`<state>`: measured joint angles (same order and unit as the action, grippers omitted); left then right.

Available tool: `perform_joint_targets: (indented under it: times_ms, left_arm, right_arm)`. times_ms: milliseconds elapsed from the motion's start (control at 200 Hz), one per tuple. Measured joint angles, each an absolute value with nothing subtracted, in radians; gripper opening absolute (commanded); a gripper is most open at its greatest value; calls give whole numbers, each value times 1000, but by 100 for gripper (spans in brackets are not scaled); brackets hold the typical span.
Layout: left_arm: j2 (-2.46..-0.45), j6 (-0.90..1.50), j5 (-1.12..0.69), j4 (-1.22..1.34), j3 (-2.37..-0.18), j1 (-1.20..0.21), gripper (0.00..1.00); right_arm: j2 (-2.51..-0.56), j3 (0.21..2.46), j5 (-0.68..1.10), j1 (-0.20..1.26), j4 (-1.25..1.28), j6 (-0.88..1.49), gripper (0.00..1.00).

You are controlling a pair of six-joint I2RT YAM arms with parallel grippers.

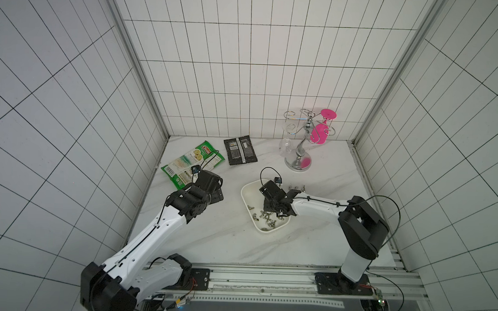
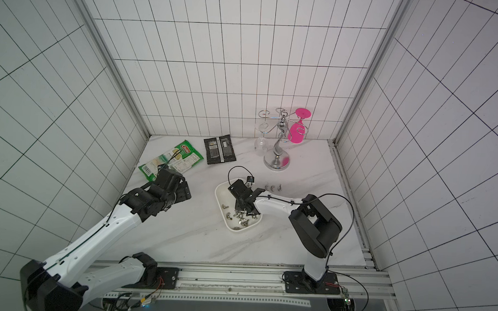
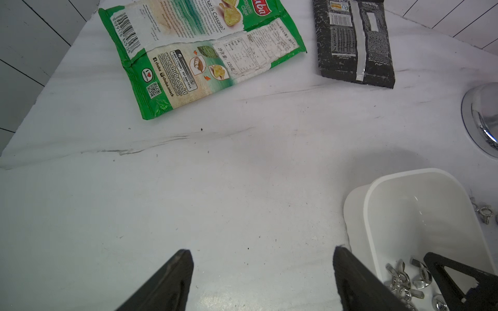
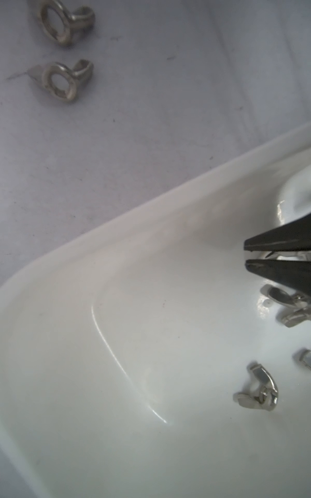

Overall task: Take out the wing nut from the storage box
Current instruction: Pick up the wing nut from the storage box.

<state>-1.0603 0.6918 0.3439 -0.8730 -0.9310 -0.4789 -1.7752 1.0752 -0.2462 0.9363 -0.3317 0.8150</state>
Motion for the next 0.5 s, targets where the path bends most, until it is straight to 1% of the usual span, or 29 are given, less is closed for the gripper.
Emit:
perform_joint_targets:
  times_ms: [75,150,210,320,500]
  left_arm:
    - [-1060,692,344,-873,-931,-479,85]
    - [-1060,691,345,-874,-932,-479,85]
    - [-1060,691,345,-875,-933,-479,85]
    - [-1061,691,345,-876,-938,-479,85]
    - [-1065,691,345,-876,-942,-479,85]
  right_arm:
    - [-1775,1084,-244,929,-331,802,15]
    - [-1774,1089,-243,928,-331,794,22]
    - [-1771,1089,-242,928,-336,788,24]
    - [-1761,1086,-239,931,-341,778,26]
    - [-1747,1058,-225,938,-339,775,26]
